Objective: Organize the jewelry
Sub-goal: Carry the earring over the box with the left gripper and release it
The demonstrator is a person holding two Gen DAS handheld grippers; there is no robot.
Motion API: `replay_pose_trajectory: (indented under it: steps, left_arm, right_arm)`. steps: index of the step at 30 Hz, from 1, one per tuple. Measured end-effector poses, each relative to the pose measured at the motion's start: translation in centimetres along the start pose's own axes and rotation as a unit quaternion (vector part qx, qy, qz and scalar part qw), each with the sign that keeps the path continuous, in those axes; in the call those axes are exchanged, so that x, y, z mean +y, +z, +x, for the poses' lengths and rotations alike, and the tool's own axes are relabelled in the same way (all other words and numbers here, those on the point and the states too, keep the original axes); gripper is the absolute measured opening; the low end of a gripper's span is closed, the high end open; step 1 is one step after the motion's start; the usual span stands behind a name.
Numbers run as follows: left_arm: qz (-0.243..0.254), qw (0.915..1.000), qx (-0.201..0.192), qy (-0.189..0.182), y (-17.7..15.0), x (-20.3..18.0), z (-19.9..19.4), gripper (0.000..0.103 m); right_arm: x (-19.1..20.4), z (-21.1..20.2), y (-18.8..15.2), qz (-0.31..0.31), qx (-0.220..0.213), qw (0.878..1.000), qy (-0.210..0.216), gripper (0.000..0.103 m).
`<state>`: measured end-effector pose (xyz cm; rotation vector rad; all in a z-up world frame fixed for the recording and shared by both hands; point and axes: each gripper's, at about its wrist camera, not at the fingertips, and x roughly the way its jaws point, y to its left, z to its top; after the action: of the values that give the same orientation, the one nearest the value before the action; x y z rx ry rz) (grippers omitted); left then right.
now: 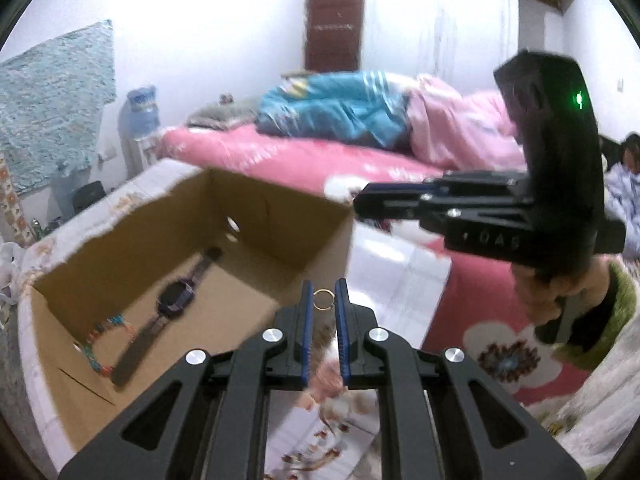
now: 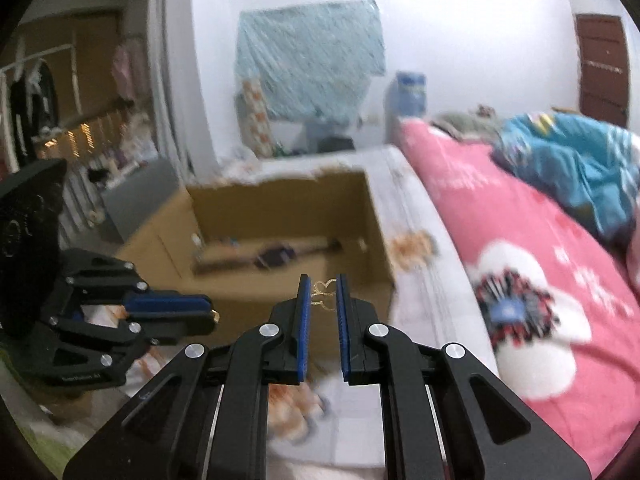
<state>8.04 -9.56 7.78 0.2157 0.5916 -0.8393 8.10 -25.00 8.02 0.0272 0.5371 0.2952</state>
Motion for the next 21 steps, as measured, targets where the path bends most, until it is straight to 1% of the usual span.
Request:
replay_pose_trajectory:
  steps: [2,3,4,5,6,8,9,12,14,15,16,17,18,21]
  left_arm:
    - [-0.013,0.9998,-0.011,0.014,0.9,1.3,-0.6,0.010]
    - [-0.016,0.9995,-0.009,0.024,1.1,1.8,-0.6,0.010]
    - [-0.021,0.9989,0.000,0.042,1.4,2.7,-0.3,0.010]
    - [-0.027,0.9983,0.007,0.052,1.5,3.5,0.0,0.010]
    - [-0.047,0.9967,0.022,0.063,1.7,4.9,0.7,0.010]
    - [-0.078,0.9933,0.040,0.075,1.6,6.8,1.7,0.010]
    - [-0.101,0.9905,0.042,0.083,1.7,8.0,2.1,0.010]
    - [-0.120,0.9869,0.048,0.097,1.8,9.4,2.9,0.010]
    - [-0.125,0.9850,0.054,0.106,1.7,9.8,3.1,0.011]
    - [-0.127,0.9846,0.055,0.107,1.7,9.7,3.2,0.012]
    - [-0.129,0.9842,0.055,0.108,1.6,9.7,3.0,0.014]
    - [-0.130,0.9838,0.054,0.110,1.6,9.7,3.1,0.019]
    - [-0.130,0.9836,0.052,0.114,1.6,9.6,3.1,0.021]
    - [-0.131,0.9829,0.051,0.119,1.5,9.4,2.6,0.025]
  right_arm:
    - [0.7,1.2,1.2,-0.002,-0.008,1.000,0.016,0.010]
    - [0.9,1.9,1.6,-0.003,-0.008,1.000,0.022,0.010]
    - [1.3,3.2,2.1,-0.004,-0.002,1.000,0.026,0.010]
    - [1.5,4.1,2.3,-0.003,0.003,1.000,0.029,0.010]
    - [1.6,5.2,2.6,-0.001,0.009,0.999,0.033,0.010]
    - [1.9,7.2,3.1,-0.002,0.021,1.000,0.023,0.011]
    - [2.1,8.2,3.3,-0.004,0.026,1.000,0.011,0.011]
    - [2.5,10.0,3.5,0.002,0.042,0.999,-0.010,0.012]
    - [2.7,10.0,3.4,0.005,0.043,0.999,-0.019,0.016]
    - [2.8,9.9,3.3,0.008,0.042,0.999,-0.017,0.017]
    - [2.9,9.7,3.2,0.012,0.040,0.999,-0.015,0.019]
    - [2.9,9.4,3.1,0.015,0.037,0.999,-0.014,0.022]
    - [3.0,9.0,3.0,0.016,0.034,0.999,-0.016,0.024]
    - [2.9,8.3,2.8,0.022,0.029,0.999,-0.017,0.025]
